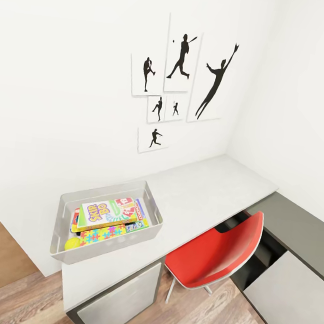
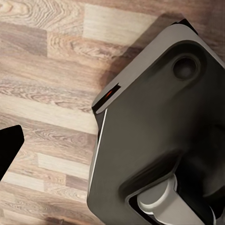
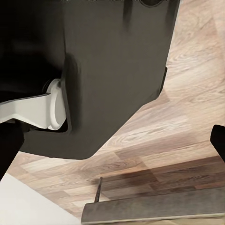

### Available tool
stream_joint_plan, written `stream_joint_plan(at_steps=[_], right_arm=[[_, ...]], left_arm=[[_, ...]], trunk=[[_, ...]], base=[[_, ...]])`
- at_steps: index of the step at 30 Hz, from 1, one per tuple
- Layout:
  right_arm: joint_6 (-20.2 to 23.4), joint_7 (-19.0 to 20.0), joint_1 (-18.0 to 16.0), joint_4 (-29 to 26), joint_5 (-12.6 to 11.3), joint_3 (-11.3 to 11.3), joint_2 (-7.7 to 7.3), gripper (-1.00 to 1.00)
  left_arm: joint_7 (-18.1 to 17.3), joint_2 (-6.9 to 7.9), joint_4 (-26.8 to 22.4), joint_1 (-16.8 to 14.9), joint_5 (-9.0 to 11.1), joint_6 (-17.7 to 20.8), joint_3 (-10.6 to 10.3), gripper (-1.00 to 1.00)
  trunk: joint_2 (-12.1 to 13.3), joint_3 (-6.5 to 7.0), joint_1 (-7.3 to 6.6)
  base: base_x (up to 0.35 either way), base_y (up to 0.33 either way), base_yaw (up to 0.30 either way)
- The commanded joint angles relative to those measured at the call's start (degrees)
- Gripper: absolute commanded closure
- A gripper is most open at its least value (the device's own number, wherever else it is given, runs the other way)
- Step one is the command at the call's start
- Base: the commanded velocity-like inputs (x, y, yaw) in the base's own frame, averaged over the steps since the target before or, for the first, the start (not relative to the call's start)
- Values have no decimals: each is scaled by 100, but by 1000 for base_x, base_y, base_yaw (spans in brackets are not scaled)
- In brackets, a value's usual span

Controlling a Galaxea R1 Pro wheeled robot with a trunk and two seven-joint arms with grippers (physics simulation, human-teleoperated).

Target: Put all the toys in the child's room - the three board games (two on the bed and one on the table), the two jigsaw puzzles on the table, and the tennis ball on the table - inside the toy box on the table in the child's room.

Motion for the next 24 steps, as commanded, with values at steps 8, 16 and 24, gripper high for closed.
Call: stream_joint_plan(at_steps=[8,16,24], right_arm=[[31,1,-2,-12,-57,46,-3,-100],[31,1,-4,-12,-57,46,-5,-100],[31,1,-3,-12,-57,46,-6,-100]], left_arm=[[33,-1,-18,1,29,34,-3,-100],[33,-2,-18,1,29,34,-3,-100],[33,-2,-18,1,29,34,-3,-100]], trunk=[[-11,-11,3],[-11,-11,3],[-11,-11,3]], base=[[0,0,0],[0,0,0],[0,0,0]])
